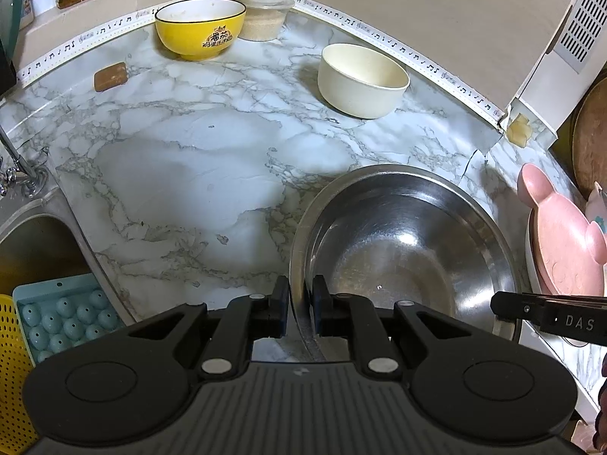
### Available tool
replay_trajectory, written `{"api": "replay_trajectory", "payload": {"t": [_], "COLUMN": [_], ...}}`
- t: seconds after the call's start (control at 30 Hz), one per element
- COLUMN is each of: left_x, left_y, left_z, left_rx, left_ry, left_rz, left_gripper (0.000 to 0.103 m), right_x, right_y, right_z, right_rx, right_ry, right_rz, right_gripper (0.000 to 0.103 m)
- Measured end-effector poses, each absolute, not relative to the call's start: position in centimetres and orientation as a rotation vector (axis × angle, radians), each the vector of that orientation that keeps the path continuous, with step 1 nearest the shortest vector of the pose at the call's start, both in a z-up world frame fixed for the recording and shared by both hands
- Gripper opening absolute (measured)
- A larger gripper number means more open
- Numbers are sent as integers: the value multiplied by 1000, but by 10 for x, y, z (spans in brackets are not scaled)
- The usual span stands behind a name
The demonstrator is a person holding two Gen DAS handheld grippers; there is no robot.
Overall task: Organize plates and bowls
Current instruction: 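Carry the steel bowl with both tools and lower it beside the sink, then open both tools to release the steel bowl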
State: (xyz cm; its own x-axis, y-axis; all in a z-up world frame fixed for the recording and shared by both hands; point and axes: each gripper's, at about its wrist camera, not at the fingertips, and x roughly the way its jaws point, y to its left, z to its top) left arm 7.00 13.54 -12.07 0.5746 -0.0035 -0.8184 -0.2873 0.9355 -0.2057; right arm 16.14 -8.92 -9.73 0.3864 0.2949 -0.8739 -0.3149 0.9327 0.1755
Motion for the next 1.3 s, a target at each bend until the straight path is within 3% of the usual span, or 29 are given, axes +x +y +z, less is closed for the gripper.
{"api": "replay_trajectory", "payload": {"t": [0.8, 0.83, 1.0, 1.3], "left_x": [62, 63, 73, 98], "left_y": [85, 81, 58, 5], "left_z": [-46, -43, -33, -12], "left_rx": [-129, -124, -101, -40], "left_ry": [782, 777, 741, 696], "left_rz": [45, 32, 1, -109], "left_gripper": [13, 15, 48, 55], "right_x": [142, 141, 136, 136], "right_y": [-116, -118, -132, -177], "right_z": [-36, -32, -15, 6], "right_rx": [0, -2, -7, 4], "right_ry": [988, 979, 930, 852], "right_rz": [448, 449, 440, 378], "right_gripper": [36, 37, 46, 65]}}
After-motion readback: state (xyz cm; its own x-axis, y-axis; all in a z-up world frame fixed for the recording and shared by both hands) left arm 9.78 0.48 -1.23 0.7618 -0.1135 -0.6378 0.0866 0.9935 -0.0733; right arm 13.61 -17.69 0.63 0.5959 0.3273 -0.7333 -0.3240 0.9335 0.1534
